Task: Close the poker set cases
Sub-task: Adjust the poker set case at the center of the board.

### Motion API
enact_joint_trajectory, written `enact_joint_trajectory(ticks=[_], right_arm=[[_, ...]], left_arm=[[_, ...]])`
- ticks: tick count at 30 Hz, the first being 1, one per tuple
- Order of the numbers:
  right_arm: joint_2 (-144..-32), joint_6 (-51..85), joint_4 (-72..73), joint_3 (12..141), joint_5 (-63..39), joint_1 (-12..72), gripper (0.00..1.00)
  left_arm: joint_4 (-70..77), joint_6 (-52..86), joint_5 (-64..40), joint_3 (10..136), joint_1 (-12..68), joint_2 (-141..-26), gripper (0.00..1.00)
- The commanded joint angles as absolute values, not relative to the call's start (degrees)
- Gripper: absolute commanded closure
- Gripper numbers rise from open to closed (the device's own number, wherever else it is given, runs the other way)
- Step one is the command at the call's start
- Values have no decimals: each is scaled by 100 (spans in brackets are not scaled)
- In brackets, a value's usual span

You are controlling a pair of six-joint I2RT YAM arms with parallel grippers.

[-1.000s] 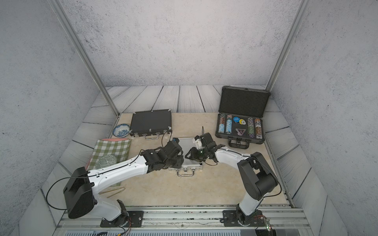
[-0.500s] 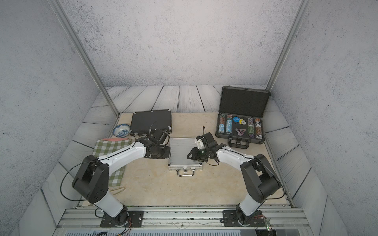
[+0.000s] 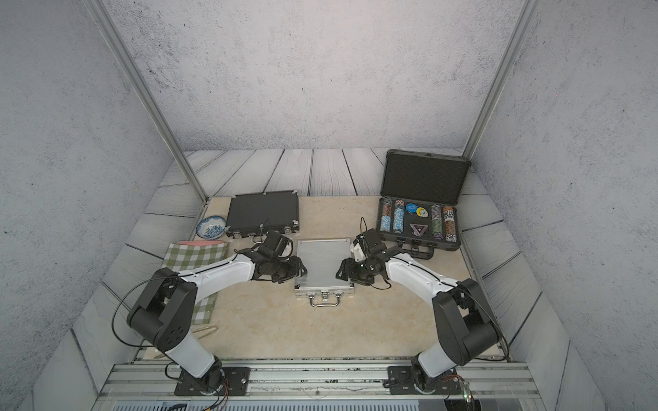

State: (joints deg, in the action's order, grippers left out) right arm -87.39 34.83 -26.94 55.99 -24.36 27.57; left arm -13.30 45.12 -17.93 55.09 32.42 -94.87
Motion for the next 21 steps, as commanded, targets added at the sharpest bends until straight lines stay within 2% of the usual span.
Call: enact_joint_trajectory(ticks=[1,9,17,21], right_arm=[[-8396,3429,-3394,5660,-2266,2726,33],[-7825,4319,-3314,5250,-2150,2728,19],[-7375,5593,-2760,4447,-1761,2726,14],[-7247,6508,-1641,3674,-1836,2740,14]], left_arm=[[-929,5356,-2119,5171,3626,-9699,48],[-899,6043,-1565,5469,4369,-9931,48],[-1322,6021,-1109,5514,4421,-9865,49],[-1393,5954,-1069,5490,4421,-9853,51]])
